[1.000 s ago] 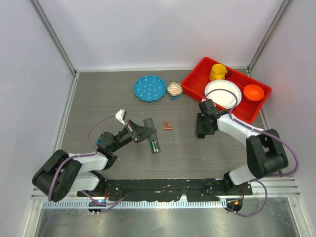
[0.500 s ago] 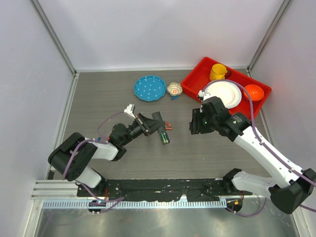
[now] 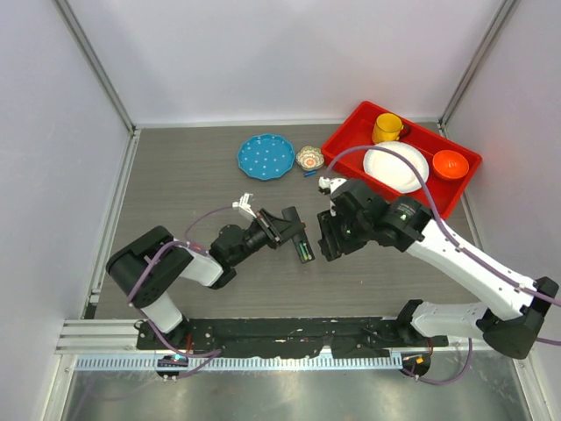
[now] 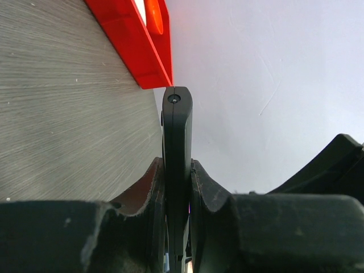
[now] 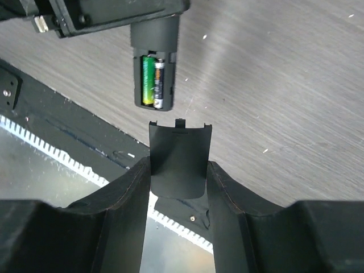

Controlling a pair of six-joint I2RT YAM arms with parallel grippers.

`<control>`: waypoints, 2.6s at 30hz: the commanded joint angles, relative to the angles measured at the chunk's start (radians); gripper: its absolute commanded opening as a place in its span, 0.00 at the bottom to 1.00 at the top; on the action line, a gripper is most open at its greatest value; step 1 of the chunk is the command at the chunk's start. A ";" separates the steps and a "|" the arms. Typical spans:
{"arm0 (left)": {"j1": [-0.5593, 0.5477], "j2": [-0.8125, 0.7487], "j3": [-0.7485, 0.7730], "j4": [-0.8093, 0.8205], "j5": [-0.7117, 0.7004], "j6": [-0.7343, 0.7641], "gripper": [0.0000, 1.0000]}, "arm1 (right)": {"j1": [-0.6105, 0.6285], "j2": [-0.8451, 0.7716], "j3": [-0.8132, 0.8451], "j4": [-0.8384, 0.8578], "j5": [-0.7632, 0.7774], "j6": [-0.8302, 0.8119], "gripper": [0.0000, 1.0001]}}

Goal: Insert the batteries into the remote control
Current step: Load the battery cover into the remote control.

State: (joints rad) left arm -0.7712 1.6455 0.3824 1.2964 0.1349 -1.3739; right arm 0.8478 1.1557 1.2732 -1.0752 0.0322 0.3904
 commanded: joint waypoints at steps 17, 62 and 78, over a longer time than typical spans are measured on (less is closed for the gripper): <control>-0.019 0.030 0.039 0.250 -0.074 -0.060 0.00 | 0.036 0.182 0.046 0.046 -0.063 -0.012 0.15; -0.023 0.042 0.029 0.250 -0.084 -0.096 0.00 | 0.043 0.292 0.015 0.166 -0.035 0.024 0.13; -0.023 0.031 0.029 0.250 -0.090 -0.097 0.00 | 0.043 0.280 -0.026 0.173 0.006 0.030 0.12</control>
State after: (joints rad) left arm -0.7902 1.6917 0.3962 1.2957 0.0601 -1.4830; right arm 0.8864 1.4494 1.2606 -0.9192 -0.0006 0.4137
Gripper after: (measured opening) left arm 0.210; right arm 0.460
